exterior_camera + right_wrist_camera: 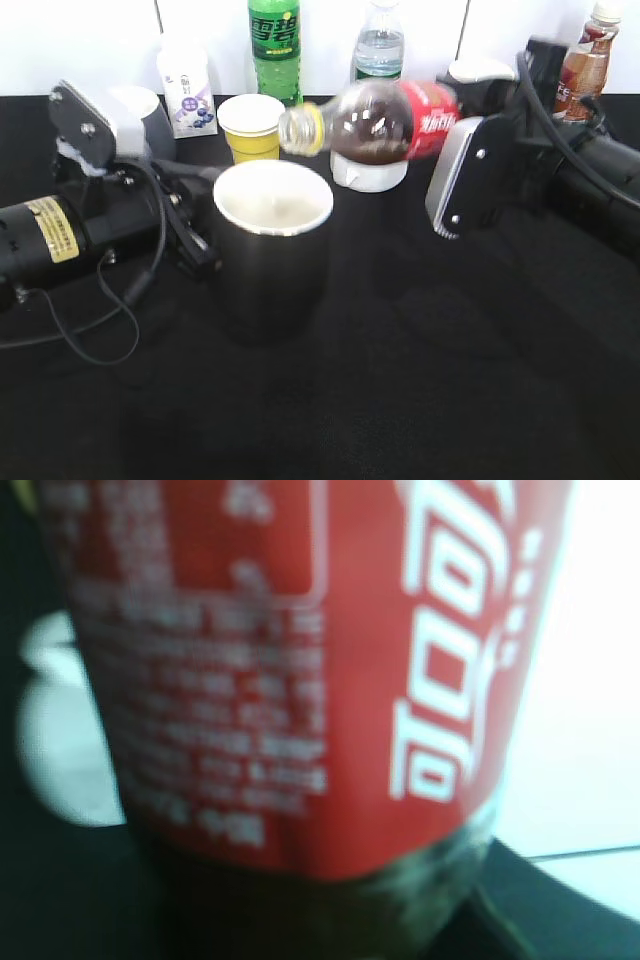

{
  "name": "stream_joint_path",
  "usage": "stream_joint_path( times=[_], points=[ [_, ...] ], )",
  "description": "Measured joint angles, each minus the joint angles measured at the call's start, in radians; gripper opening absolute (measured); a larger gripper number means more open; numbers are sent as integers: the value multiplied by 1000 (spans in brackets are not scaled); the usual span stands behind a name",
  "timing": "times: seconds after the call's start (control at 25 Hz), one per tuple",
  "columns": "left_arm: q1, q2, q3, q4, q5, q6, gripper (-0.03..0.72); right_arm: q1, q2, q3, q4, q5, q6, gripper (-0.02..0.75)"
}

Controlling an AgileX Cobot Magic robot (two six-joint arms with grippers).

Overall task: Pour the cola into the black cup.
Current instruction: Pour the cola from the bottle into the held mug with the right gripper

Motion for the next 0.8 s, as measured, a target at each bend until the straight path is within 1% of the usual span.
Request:
stream_joint_path(
  times=[0.08, 0.32, 0.8],
  points=[
    [0, 0, 0, 12, 31, 0, 55, 0, 0, 0, 6, -22, -38, 365],
    [0, 0, 0, 14, 32, 0, 55, 0, 2, -24, 10, -29, -186, 363],
    [0, 0, 0, 16, -14, 1, 55, 0, 3, -24, 10, -32, -300, 363]
  ],
)
